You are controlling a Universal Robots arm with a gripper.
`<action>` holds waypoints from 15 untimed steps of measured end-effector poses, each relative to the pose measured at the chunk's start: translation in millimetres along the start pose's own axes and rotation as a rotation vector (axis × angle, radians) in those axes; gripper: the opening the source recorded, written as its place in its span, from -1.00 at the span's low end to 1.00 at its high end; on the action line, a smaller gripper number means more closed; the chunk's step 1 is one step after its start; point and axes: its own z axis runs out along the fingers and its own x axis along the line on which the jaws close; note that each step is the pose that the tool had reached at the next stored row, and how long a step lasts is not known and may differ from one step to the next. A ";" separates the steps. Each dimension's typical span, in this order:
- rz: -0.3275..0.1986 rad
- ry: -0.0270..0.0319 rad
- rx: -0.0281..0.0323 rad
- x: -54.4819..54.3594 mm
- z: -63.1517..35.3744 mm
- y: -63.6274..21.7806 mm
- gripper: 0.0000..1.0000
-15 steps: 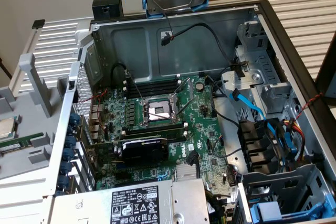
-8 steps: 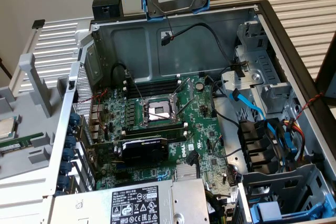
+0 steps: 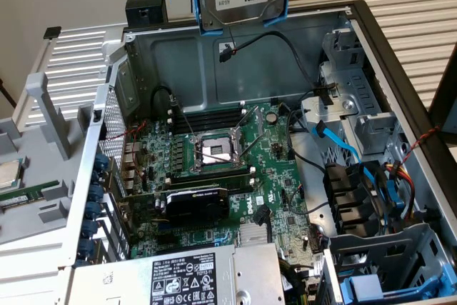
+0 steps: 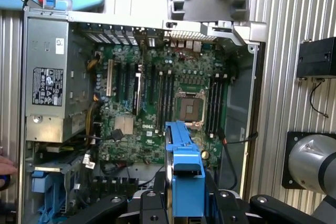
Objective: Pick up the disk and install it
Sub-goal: 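Pick up the disk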
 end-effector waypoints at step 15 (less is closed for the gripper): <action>0.037 0.0200 0.0011 1.6 -0.5 -11.9 -0.27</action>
